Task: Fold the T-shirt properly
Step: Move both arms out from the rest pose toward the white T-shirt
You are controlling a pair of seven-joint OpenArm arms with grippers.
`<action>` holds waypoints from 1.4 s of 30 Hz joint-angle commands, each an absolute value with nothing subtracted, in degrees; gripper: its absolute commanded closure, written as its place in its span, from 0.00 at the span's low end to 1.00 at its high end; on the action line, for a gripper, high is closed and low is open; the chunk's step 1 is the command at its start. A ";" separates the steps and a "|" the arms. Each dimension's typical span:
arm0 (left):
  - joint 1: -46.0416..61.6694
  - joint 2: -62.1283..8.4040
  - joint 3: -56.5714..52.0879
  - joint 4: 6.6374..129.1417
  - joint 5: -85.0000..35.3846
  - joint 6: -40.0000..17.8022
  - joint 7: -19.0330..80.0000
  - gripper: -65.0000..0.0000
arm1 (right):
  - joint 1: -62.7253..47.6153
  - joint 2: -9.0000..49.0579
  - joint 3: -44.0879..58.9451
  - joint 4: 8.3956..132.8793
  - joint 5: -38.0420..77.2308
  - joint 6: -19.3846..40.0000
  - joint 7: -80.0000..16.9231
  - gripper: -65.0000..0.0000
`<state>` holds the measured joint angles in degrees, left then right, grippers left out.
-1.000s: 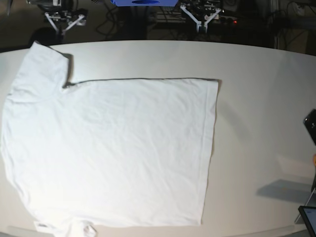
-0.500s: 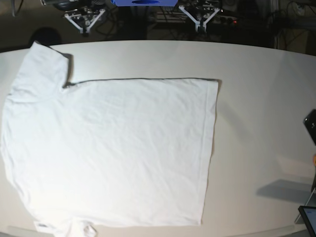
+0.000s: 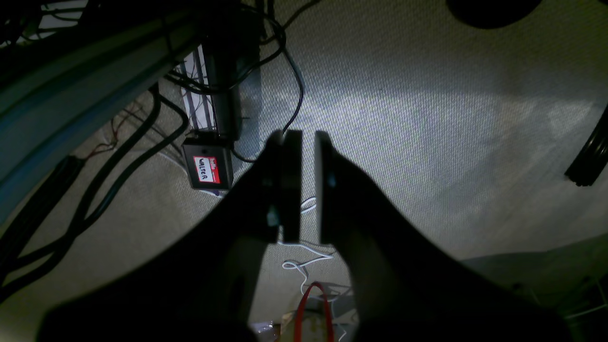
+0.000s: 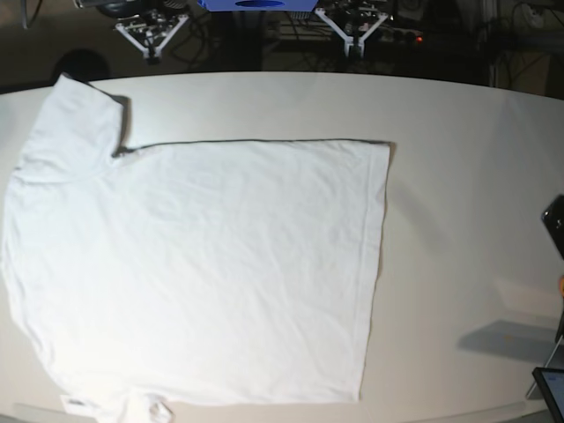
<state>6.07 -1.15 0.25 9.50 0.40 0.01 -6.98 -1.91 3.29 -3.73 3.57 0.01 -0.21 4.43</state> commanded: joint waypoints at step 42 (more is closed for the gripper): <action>48.66 -6.81 -0.31 70.46 0.48 0.22 -7.34 1.00 | -50.15 2.68 16.40 78.81 0.22 -0.31 -3.12 0.92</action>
<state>47.53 -6.35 -0.19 70.13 0.58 -0.08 -6.72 -49.32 2.24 15.92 78.24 0.08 0.12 -4.10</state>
